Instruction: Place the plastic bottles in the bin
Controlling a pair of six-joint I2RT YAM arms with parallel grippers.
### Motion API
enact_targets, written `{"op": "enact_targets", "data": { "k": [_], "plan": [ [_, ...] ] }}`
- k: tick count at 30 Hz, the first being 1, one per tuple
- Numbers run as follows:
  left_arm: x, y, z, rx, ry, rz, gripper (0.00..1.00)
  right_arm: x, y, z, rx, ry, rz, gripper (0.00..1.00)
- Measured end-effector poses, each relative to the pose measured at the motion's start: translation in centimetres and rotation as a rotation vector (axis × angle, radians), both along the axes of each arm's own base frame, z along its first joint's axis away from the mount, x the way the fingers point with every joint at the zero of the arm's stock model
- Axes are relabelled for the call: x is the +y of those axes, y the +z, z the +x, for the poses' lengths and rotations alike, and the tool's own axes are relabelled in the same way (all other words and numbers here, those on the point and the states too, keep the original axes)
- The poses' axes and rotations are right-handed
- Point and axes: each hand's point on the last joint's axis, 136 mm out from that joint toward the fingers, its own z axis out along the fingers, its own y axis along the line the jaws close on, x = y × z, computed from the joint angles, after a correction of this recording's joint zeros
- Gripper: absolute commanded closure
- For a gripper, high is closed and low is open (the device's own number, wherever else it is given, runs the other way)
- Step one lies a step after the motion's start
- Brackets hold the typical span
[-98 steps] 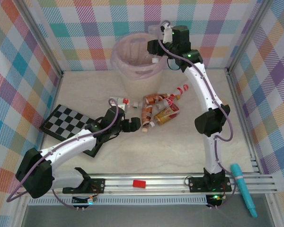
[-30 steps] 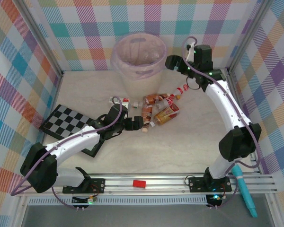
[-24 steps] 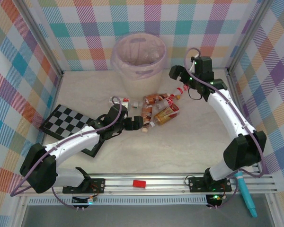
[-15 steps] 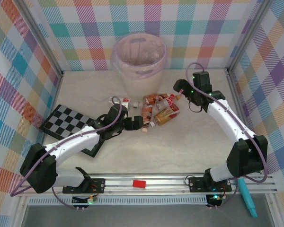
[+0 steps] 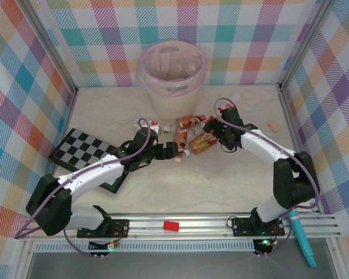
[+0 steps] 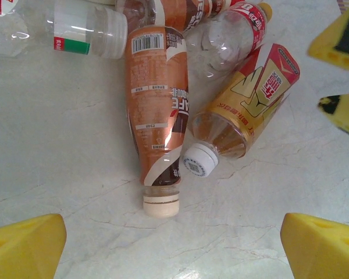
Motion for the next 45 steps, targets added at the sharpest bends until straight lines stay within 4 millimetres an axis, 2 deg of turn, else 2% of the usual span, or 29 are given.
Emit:
{"op": "enact_targets", "data": {
  "k": [7,11,14,22,26,33,41,45],
  "plan": [
    [0.0,-0.1,0.0,0.001,0.000,0.001,0.05,1.5,-3.5,0.5,0.060,-0.008,0.018,0.00],
    [0.1,-0.3,-0.1,0.005,0.000,0.004,0.05,1.7,-4.4,0.8,0.071,-0.020,0.027,0.00],
    [0.1,-0.3,-0.1,0.005,0.000,0.004,0.05,1.8,-4.8,0.9,0.075,-0.027,0.031,0.03],
    [-0.2,-0.3,-0.3,0.012,-0.015,-0.006,0.06,1.9,-4.8,1.3,0.055,-0.032,0.042,0.21],
    [-0.3,-0.3,-0.4,0.015,-0.020,-0.010,0.06,1.9,-4.6,1.3,0.045,-0.031,0.043,0.27],
    [-0.2,-0.3,-0.4,0.015,-0.020,-0.009,0.06,1.5,-3.4,0.7,0.026,-0.025,0.037,0.36],
    [-0.1,-0.3,-0.3,0.016,-0.018,-0.011,0.06,0.6,2.0,-0.3,-0.084,0.000,0.027,0.41],
    [-0.3,-0.2,-0.4,0.022,-0.029,-0.018,0.06,0.2,4.0,-1.2,-0.115,0.026,0.017,0.42]
  ]
}}
